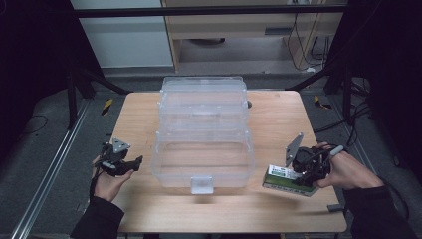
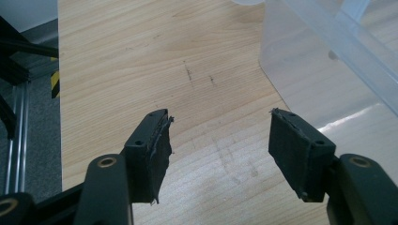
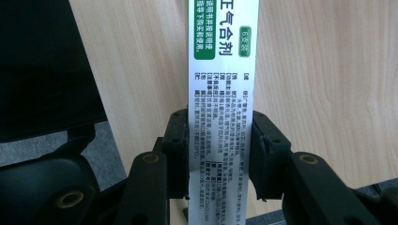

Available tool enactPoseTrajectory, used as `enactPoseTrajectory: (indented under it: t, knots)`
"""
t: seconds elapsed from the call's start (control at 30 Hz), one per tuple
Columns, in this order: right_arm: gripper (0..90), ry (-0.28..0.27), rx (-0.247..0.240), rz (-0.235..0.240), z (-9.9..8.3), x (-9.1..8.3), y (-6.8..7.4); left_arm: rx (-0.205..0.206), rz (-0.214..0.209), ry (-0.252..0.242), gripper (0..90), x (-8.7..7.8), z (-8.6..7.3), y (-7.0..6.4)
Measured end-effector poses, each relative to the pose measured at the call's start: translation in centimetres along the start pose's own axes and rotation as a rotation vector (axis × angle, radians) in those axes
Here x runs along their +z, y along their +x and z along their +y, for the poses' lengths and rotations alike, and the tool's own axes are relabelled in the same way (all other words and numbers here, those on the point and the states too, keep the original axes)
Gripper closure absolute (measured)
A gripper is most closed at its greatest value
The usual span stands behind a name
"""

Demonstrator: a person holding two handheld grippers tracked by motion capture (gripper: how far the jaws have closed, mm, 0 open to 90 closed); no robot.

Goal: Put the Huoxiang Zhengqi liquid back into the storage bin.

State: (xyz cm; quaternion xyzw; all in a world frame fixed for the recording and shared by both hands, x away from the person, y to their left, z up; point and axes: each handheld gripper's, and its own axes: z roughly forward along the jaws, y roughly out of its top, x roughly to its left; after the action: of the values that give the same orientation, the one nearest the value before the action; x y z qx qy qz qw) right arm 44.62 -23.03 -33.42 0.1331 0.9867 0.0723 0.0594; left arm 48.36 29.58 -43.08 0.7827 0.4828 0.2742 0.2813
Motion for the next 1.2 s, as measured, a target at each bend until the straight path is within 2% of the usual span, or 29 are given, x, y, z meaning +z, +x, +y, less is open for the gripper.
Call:
enactPoseTrajectory:
  t: [0.47,0.77,1.2]
  knots:
    - [63.4,-0.032,-0.036,-0.048,1.6,-3.3,-0.6,-0.008,0.002,0.007,37.8,0.0,-0.1,0.3]
    - [63.5,-0.043,-0.067,-0.083,3.8,-5.7,-1.0,-0.01,0.002,0.013,37.8,0.1,-0.2,0.4]
    - [63.4,-0.059,-0.106,-0.096,6.5,-6.7,-1.5,-0.017,0.003,0.009,37.8,0.1,-0.2,0.5]
